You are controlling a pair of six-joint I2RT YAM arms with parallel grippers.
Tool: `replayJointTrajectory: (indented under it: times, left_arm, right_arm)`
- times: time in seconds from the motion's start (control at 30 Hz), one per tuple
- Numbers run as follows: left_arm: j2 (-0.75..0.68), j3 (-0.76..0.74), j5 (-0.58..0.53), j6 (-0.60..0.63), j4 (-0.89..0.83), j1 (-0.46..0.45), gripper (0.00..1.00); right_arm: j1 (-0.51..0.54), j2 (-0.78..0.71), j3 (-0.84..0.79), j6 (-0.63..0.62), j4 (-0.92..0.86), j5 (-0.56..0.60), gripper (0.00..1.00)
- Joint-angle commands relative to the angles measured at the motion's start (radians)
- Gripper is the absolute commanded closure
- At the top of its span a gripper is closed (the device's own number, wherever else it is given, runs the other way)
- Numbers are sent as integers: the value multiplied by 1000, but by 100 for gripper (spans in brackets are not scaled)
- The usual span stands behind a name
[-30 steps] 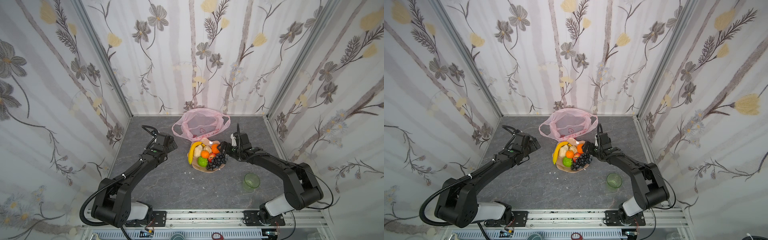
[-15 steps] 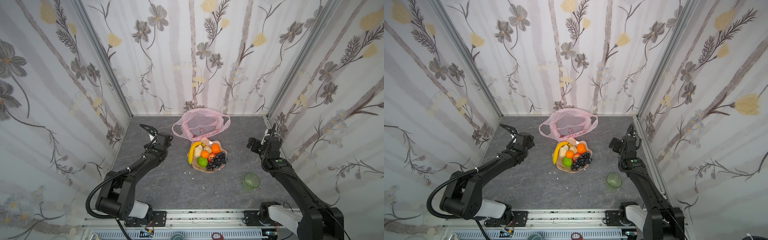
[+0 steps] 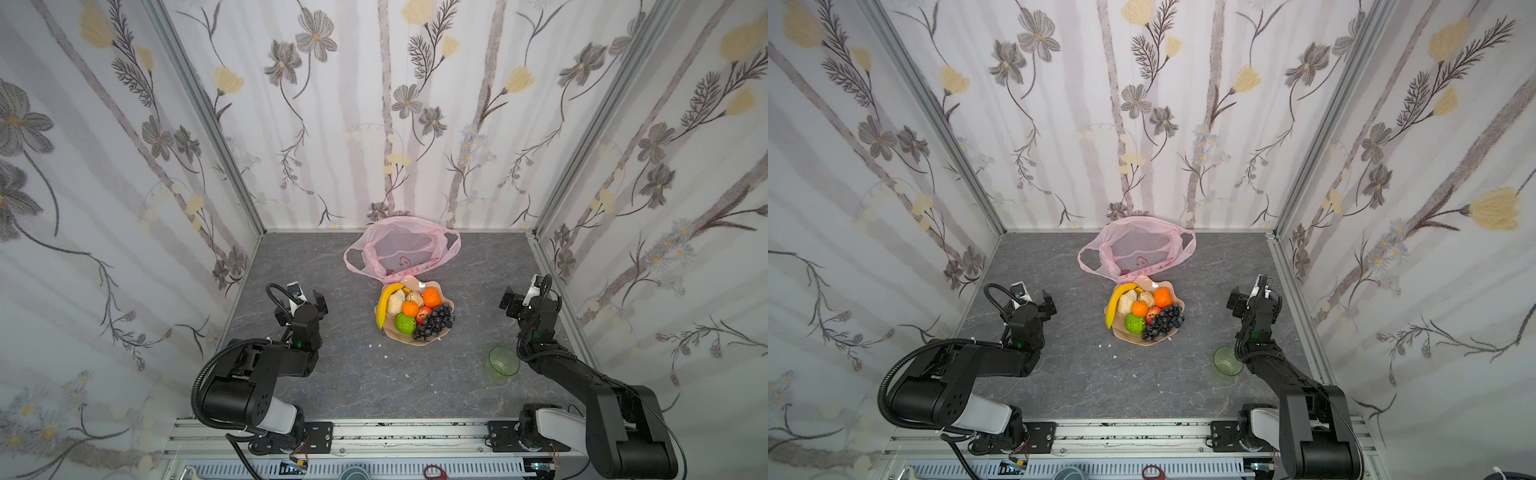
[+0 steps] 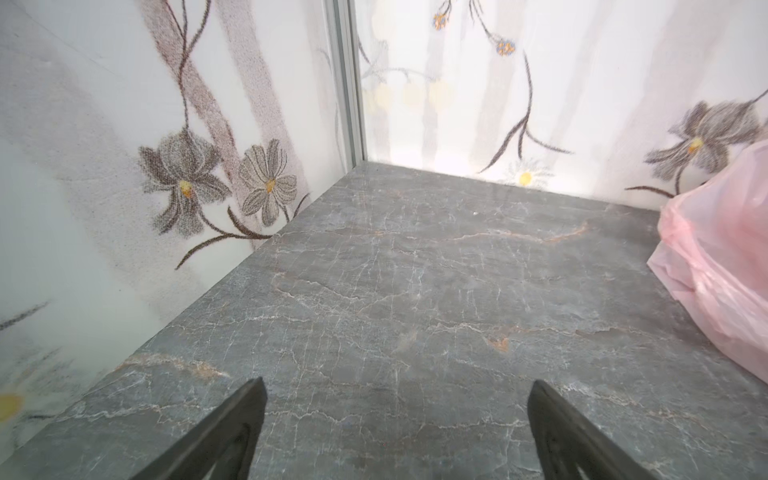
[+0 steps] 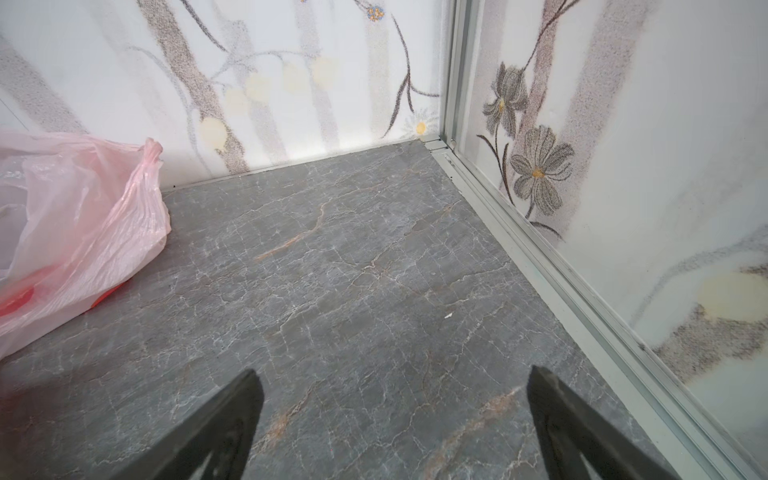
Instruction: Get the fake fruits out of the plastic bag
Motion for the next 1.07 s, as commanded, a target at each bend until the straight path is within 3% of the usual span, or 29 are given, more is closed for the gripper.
replayJointTrajectory:
  times: [0.0, 0.07, 0.13, 0.2, 0.23, 0.3, 0.4, 0.53, 1.03]
  left_arm:
    - [10, -43, 92, 16, 260, 29, 0]
    - [21, -36, 113, 21, 265, 35, 0]
    - [27, -32, 143, 19, 258, 44, 0]
    - [43, -42, 180, 9, 269, 53, 0]
    - [104, -46, 173, 30, 365, 51, 0]
    - [75, -37, 171, 18, 293, 49, 0]
    - [85, -24, 183, 12, 289, 62, 0]
    - [83, -22, 186, 10, 284, 65, 0]
    - [82, -25, 185, 8, 285, 66, 0]
  right_arm:
    - [-28, 43, -8, -46, 289, -137, 0]
    - [-45, 49, 16, -49, 248, -216, 0]
    - [-48, 28, -26, -64, 315, -278, 0]
    - [-47, 34, -136, -72, 535, -323, 0]
    - [-47, 66, -180, -72, 640, -311, 0]
    - [-45, 146, -204, -53, 778, -277, 0]
    - [-36, 113, -135, -60, 586, -243, 0]
    - [22, 135, -147, -92, 652, -123, 0]
    - [26, 134, -148, -97, 646, -125, 1]
